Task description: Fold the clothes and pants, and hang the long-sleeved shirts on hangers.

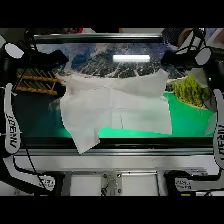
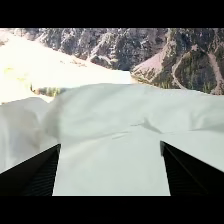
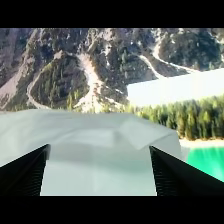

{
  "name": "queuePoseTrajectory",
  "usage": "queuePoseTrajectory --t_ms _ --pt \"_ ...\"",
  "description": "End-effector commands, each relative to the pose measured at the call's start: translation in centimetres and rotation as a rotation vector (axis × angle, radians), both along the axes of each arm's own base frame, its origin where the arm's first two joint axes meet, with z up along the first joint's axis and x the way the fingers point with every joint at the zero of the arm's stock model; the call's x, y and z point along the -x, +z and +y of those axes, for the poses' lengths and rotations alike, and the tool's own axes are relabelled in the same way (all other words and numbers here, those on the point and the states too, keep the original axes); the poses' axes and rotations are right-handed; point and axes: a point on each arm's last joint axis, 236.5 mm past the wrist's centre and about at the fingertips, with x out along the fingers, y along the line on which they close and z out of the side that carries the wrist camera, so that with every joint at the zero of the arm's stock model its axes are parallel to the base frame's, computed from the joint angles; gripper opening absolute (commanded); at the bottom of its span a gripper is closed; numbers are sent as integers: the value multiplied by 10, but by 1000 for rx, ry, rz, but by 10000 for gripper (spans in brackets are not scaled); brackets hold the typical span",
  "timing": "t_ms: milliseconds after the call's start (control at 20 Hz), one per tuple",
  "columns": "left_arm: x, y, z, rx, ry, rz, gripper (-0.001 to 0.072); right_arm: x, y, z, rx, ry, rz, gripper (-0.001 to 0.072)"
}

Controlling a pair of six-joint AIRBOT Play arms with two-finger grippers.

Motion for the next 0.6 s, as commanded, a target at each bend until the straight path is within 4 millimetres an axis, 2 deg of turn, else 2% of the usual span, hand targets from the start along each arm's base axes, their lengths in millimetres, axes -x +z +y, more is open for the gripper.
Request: queuePoseTrajectory --t_ms 0,50,100,150,250,350,450,550 --pt "-5 9 25 -7 16 15 709 -16 10 -5 -23 -17 -55 715" --pt "6 11 38 -11 21 46 709 -8 23 -9 -20 -20 -62 715" --pt "20 6 54 -10 35 91 663 2 35 -12 2 -13 -68 715" --pt "37 -3 70 -5 60 145 659 17 45 -13 44 10 -71 715" --pt "79 -37 100 -20 137 288 659 51 54 -6 97 71 -57 715" --pt "134 -89 121 -70 195 459 659 89 47 0 95 88 -23 715" --pt "187 -137 119 -73 205 605 660 123 35 6 92 101 2 715" --pt "228 -179 101 -5 225 691 659 152 21 10 81 109 26 715"
